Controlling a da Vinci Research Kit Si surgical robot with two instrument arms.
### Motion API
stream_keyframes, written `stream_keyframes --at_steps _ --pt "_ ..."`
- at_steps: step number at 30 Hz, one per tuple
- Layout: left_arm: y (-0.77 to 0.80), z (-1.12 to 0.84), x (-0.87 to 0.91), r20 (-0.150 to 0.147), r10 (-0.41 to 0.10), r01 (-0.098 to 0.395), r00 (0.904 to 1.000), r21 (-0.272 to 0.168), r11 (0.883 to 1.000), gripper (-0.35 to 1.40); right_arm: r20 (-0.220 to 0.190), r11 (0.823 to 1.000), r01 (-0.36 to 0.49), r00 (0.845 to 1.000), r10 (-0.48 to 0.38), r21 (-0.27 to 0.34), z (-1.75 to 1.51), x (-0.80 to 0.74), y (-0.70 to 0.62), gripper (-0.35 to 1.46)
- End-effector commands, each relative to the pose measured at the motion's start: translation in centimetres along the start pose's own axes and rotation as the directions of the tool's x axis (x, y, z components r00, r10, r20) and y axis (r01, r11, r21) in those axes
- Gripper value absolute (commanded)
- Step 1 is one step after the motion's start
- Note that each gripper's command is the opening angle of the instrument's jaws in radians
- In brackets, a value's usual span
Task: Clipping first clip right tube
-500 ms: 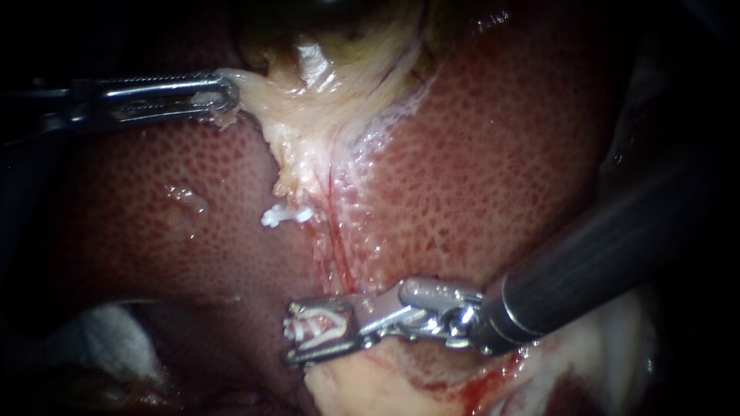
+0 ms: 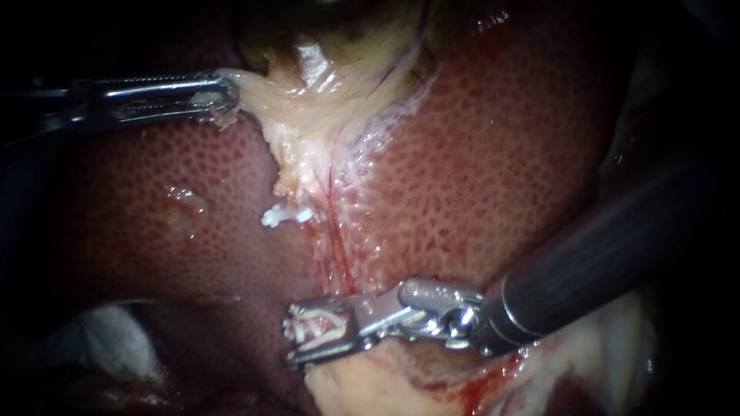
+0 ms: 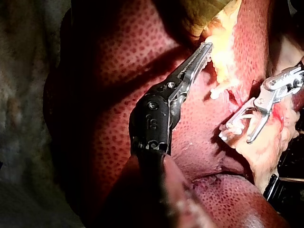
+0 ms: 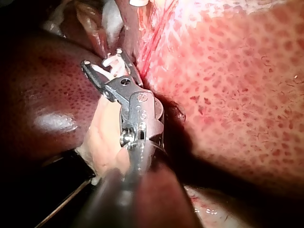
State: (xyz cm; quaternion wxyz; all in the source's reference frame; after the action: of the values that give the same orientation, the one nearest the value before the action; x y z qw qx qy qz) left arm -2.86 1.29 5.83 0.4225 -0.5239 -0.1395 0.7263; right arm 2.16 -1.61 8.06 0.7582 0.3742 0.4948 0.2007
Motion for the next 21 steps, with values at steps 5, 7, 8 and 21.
stream_keyframes --at_steps 5,7,8,21 --pt "-0.01 -0.01 0.00 0.000 0.000 0.000 1.0000 -0.002 1.000 -0.35 -0.002 1.000 0.006 1.000 -0.006 0.007 -0.08 0.01 -0.05 0.50" --pt "-0.01 -0.01 0.00 0.000 0.000 0.000 1.0000 -0.003 1.000 -0.35 0.001 1.000 0.027 1.000 -0.027 0.009 -0.12 0.05 -0.07 0.50" --pt "-0.01 -0.01 0.00 0.000 0.000 0.000 1.0000 -0.003 1.000 -0.35 0.003 0.999 0.031 1.000 -0.031 0.010 -0.15 0.08 -0.08 0.50" --pt "-0.01 -0.02 -0.01 0.003 0.001 -0.001 1.0000 -0.002 1.000 -0.35 0.074 0.997 0.078 0.994 -0.076 -0.023 -0.47 0.27 -0.24 0.50"
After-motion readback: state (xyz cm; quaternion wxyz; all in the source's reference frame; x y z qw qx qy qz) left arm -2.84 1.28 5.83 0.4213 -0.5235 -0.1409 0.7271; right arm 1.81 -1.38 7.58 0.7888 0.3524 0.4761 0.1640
